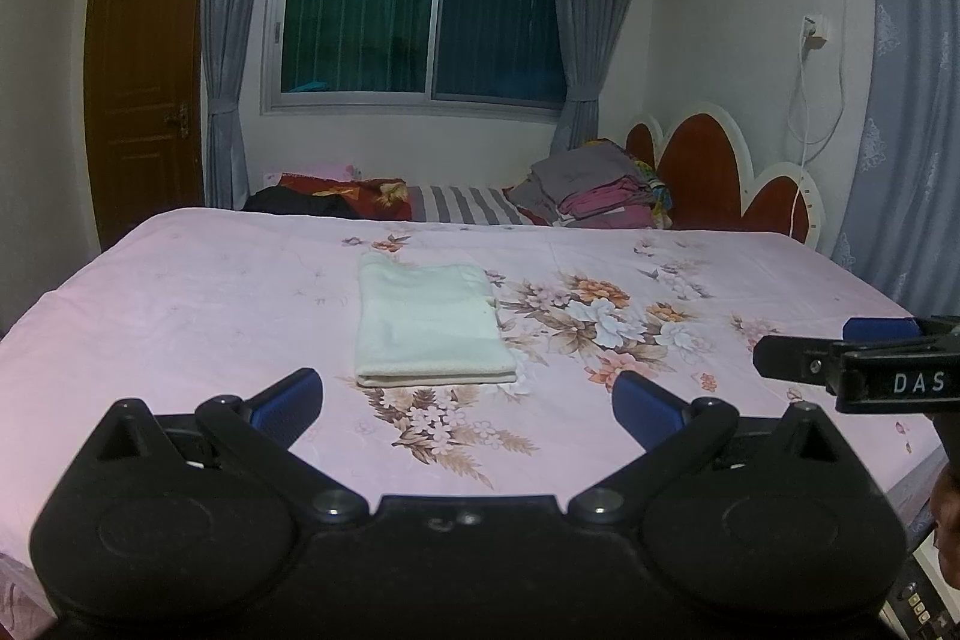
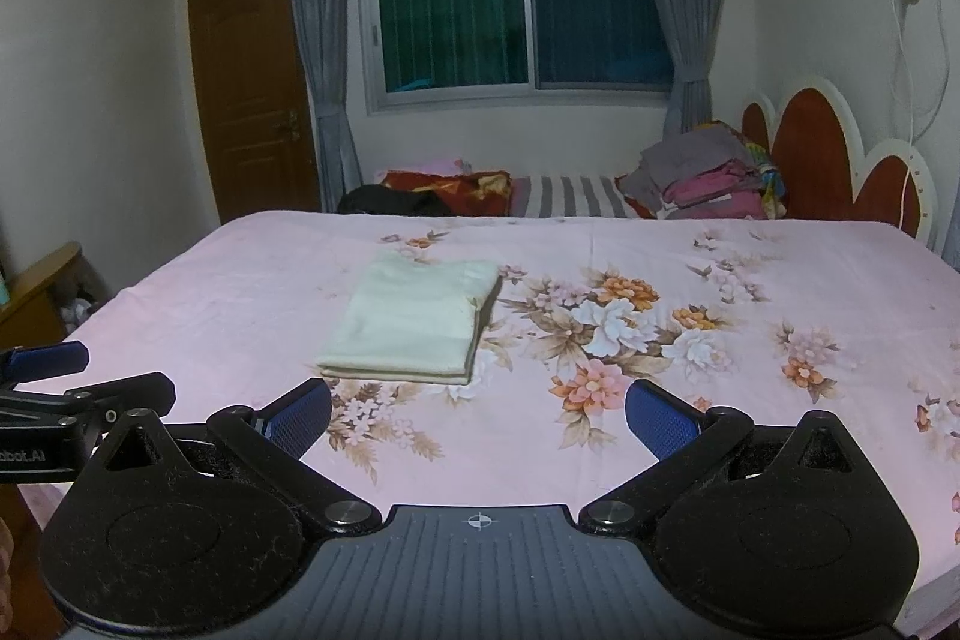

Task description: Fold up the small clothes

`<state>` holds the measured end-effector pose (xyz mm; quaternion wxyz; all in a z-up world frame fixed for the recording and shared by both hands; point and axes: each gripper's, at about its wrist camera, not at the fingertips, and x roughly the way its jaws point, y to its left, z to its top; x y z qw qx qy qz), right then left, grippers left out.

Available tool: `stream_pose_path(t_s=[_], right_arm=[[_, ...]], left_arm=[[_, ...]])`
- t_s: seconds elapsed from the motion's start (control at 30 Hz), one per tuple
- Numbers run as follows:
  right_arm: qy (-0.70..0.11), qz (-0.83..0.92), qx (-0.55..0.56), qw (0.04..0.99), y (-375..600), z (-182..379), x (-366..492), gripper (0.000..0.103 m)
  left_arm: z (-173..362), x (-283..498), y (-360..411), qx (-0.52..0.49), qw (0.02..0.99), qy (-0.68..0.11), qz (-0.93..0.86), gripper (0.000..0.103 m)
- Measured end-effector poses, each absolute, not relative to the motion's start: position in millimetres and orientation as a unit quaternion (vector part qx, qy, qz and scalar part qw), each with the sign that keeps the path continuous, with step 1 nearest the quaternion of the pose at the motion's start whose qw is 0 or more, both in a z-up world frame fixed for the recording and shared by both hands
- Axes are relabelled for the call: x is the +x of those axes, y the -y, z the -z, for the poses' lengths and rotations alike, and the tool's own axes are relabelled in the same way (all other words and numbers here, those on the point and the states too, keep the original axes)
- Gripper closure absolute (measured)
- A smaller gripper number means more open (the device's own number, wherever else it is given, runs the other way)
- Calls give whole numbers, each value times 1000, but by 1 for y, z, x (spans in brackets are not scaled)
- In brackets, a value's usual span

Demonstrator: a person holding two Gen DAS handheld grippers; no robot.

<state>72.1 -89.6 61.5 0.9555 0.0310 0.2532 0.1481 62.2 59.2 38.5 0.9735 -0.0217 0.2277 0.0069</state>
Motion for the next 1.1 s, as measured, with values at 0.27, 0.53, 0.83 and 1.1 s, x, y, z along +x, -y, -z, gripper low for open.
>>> stream_pose_path(t_s=[0.27,0.53,0.83,1.1], right_arm=[[-253,-149,29,955,92,-62,73,0],[-253,-149,27,956,96,-62,72,0],[-251,-152,27,956,101,-63,72,0],[-251,-152,27,955,100,-62,72,0]], left_arm=[[-39,62,-60,-22,974,-224,-6,1],[-39,63,-60,-21,974,-224,-5,1],[-39,64,-60,-21,975,-223,-6,1],[-40,63,-58,-16,975,-220,-8,1]])
